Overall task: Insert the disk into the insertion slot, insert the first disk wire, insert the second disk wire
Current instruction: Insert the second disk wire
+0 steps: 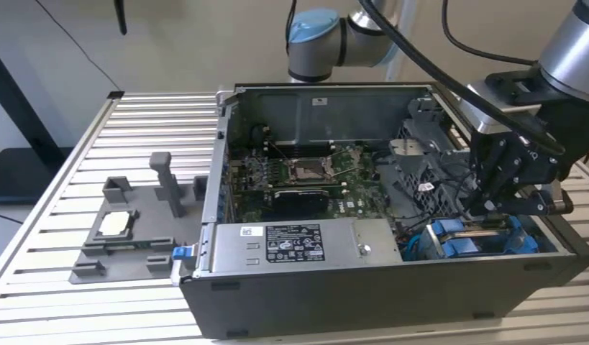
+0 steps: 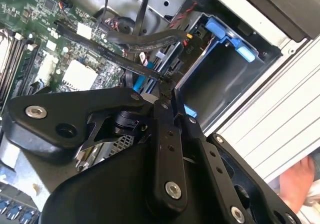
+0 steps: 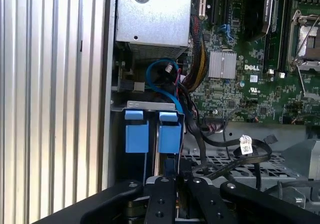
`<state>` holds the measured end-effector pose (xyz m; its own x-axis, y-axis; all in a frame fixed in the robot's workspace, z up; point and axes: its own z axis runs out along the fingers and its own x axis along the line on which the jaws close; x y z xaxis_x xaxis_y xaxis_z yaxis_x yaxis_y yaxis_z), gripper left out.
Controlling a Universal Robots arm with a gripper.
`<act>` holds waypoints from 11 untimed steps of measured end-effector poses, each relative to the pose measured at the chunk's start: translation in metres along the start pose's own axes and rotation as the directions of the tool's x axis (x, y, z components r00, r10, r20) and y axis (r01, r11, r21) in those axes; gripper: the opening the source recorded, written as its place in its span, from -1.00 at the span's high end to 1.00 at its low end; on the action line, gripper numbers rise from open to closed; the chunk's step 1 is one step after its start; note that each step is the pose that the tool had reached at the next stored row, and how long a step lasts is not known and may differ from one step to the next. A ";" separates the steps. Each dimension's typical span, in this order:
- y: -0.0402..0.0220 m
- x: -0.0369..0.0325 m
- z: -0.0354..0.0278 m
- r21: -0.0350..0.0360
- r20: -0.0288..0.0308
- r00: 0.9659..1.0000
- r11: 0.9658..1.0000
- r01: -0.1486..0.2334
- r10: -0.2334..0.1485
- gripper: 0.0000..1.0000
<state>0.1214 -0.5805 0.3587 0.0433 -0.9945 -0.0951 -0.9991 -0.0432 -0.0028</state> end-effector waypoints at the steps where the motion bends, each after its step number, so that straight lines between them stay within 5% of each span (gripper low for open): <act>1: -0.0001 0.0000 0.0000 0.000 0.000 1.000 1.000 0.000 0.000 0.69; 4: -0.0004 0.0005 0.0004 -0.002 0.002 1.000 1.000 0.000 0.000 0.69; 6: -0.0018 0.0020 0.0006 -0.014 0.006 1.000 1.000 -0.001 0.001 0.69; 9: -0.0052 0.0045 0.0015 -0.030 0.018 1.000 1.000 -0.003 0.003 0.69; 11: -0.0076 0.0067 0.0021 -0.035 0.031 1.000 0.999 -0.003 0.004 0.69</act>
<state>0.1293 -0.5866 0.3560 0.0396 -0.9912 -0.1260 -0.9985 -0.0439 0.0319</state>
